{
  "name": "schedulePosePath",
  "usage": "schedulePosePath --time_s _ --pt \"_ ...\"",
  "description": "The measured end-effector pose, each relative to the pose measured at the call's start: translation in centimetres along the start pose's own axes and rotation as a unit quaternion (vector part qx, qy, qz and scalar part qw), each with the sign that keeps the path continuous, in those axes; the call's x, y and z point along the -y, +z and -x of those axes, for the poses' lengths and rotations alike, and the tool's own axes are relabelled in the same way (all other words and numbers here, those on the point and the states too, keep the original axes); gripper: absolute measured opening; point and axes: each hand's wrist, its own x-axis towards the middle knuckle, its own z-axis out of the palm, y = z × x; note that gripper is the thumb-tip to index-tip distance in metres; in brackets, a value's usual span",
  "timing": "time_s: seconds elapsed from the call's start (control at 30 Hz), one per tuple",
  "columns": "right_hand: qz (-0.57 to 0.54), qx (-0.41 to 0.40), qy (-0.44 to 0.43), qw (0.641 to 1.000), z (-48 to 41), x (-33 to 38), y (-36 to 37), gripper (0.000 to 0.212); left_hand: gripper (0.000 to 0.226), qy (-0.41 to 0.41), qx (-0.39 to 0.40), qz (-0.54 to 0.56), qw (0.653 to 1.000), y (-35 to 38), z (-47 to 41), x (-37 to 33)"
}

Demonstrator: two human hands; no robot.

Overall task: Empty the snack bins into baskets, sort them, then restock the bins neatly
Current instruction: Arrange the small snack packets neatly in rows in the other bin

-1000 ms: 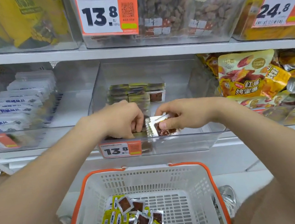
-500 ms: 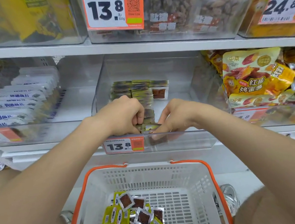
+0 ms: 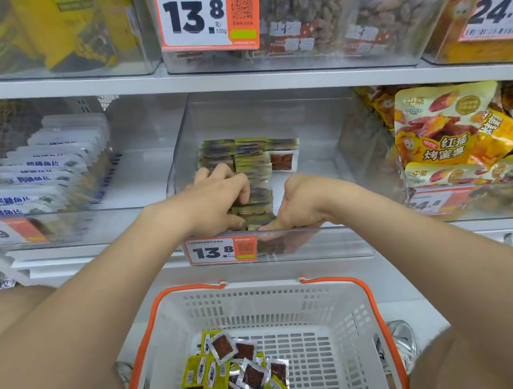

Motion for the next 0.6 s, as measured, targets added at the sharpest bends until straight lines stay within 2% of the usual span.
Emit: schedulePosePath --time_s 0.07,0.13,0.17,0.27,0.3,0.37,0.4,0.5,0.57,0.6 --pt "0.058 -0.005 -0.010 0.998 -0.1 0.3 0.4 0.049 0.025 -0.005 0.021 0.022 1.000 0.2 0.0 0.1" --pt "0.096 -0.022 -0.025 0.995 -0.1 0.3 1.0 0.047 0.011 -0.003 0.013 0.027 1.000 0.2 -0.1 0.1" --pt "0.078 -0.030 -0.028 0.996 -0.2 0.2 1.1 0.047 0.008 0.002 0.004 0.028 1.000 0.2 -0.2 0.1" --pt "-0.021 0.009 -0.042 0.999 -0.2 -0.4 1.2 0.035 0.022 0.001 -0.001 0.033 0.999 0.4 -0.1 0.0" --pt "-0.057 0.031 -0.034 0.997 0.0 -0.6 0.9 0.038 0.027 -0.006 0.002 0.040 0.999 0.4 -0.1 0.0" --pt "-0.149 0.070 -0.006 0.986 -0.6 -0.9 0.2 0.059 0.033 -0.019 0.004 0.051 0.999 0.3 -0.1 0.1" --pt "-0.157 0.083 0.002 0.984 -1.1 -1.3 -0.1 0.067 0.035 -0.022 0.000 0.052 0.998 0.3 -0.2 0.2" --pt "-0.037 0.044 0.006 0.998 -2.5 -2.1 0.3 0.070 0.036 -0.021 -0.011 0.042 0.999 0.3 -0.4 0.0" --pt "0.052 -0.014 -0.021 0.998 -2.8 -2.4 0.8 0.056 0.031 -0.008 -0.017 0.030 0.999 0.7 -0.7 0.0" --pt "0.062 -0.015 -0.040 0.997 -2.6 -2.3 0.8 0.048 0.028 0.001 -0.019 0.028 0.999 0.8 -0.6 0.1"
